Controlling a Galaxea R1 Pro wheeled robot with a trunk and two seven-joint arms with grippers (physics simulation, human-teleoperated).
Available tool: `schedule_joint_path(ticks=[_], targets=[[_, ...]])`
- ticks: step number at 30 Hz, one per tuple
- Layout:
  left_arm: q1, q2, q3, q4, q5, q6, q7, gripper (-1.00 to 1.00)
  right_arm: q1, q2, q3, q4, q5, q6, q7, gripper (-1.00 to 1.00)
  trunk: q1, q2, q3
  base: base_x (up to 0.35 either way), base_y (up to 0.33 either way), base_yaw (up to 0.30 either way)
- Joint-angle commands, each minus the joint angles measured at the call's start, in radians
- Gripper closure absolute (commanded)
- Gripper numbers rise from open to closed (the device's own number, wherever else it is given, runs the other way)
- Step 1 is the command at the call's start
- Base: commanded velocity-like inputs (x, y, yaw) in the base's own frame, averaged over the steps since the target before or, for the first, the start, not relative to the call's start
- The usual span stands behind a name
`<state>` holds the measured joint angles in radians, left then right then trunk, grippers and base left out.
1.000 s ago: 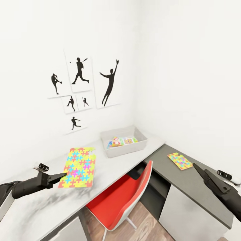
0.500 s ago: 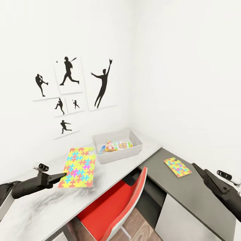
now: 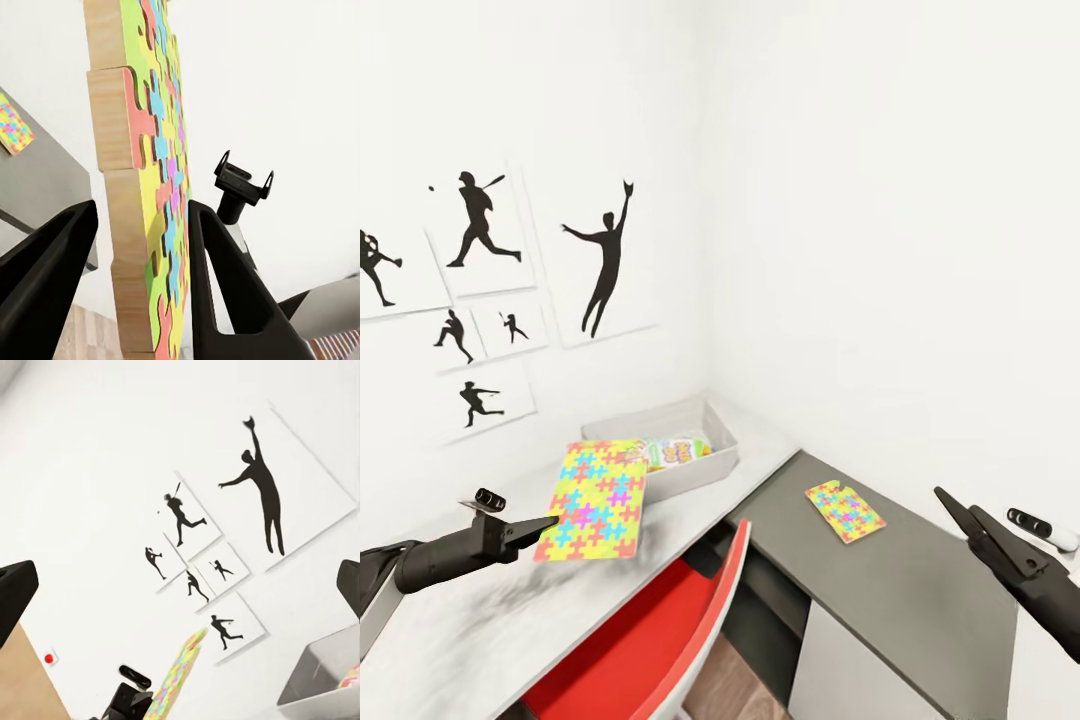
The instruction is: Put all the toys in the child's room - the three board games (two on the bed and one on the table), the two jigsaw puzzles on the table, and the tennis ball on the table - inside the toy box on the table in the child's room.
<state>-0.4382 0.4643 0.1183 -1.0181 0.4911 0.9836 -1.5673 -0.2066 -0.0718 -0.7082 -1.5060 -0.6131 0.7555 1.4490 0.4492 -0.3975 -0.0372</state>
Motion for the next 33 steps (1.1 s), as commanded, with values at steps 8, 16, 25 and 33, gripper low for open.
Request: schedule_joint_path(ticks=[8,16,25,33], targets=[[0.001,0.001,0.000,0.000,0.001,0.010,-0.003,1.00,-0.001,0.000,0.001,0.000,-0.001,0.009,0.001,-1.00,0.001,-0.002,0.007,0.010,-0.029,-0.198],[0.001,0.001,0.005,0.000,0.001,0.010,-0.003,1.00,-0.002,0.004,0.002,0.000,-0.001,0.006,0.001,-1.00,0.001,-0.002,0.017,0.022,-0.023,-0.198],[0.001,0.001,0.006,0.000,0.001,0.010,-0.003,1.00,-0.001,0.007,0.002,-0.004,-0.001,0.002,0.001,-1.00,0.001,-0.002,0.022,0.163,-0.151,-0.081],[0.001,0.001,0.006,0.000,0.000,0.010,-0.003,1.00,-0.002,0.008,0.003,-0.006,-0.001,0.003,-0.003,-1.00,0.001,-0.002,0.021,0.114,-0.094,-0.003]])
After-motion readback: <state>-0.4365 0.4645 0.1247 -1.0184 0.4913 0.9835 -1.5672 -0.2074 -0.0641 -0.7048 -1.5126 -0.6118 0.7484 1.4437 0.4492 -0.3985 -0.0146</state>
